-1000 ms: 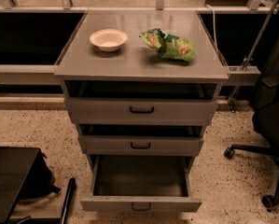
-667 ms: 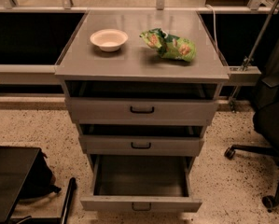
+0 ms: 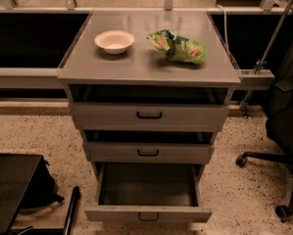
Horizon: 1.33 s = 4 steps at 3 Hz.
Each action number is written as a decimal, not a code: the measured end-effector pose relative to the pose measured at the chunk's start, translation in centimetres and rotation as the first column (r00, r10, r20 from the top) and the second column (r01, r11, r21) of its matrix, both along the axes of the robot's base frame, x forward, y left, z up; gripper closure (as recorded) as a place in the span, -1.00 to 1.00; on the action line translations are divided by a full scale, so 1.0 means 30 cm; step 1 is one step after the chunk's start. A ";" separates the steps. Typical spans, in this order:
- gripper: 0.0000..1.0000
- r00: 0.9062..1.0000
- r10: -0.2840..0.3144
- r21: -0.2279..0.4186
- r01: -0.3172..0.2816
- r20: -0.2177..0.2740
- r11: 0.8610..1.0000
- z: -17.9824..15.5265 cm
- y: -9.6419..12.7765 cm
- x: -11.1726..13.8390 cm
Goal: Close bottom drawer
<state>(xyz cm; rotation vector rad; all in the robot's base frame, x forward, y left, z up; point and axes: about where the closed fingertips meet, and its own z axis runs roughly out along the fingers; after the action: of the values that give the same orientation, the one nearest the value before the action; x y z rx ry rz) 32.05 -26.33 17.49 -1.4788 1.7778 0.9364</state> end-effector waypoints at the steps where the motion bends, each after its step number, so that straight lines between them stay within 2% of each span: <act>1: -1.00 1.000 -0.002 0.012 0.002 -0.014 1.000 -0.027 0.017 0.008; 2: -1.00 0.998 0.045 0.117 -0.039 -0.047 0.992 -0.101 0.126 0.022; 3: -1.00 0.996 0.068 0.257 -0.050 -0.061 0.965 -0.163 0.228 0.055; 4: -1.00 0.999 -0.014 0.287 0.005 0.032 0.958 -0.143 0.189 0.166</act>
Offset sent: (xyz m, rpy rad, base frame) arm 0.0763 0.0207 -0.0715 0.2169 0.0144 0.0350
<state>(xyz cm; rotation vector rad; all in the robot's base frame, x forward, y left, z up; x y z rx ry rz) 37.04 -20.65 13.20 -1.2913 1.5472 1.1066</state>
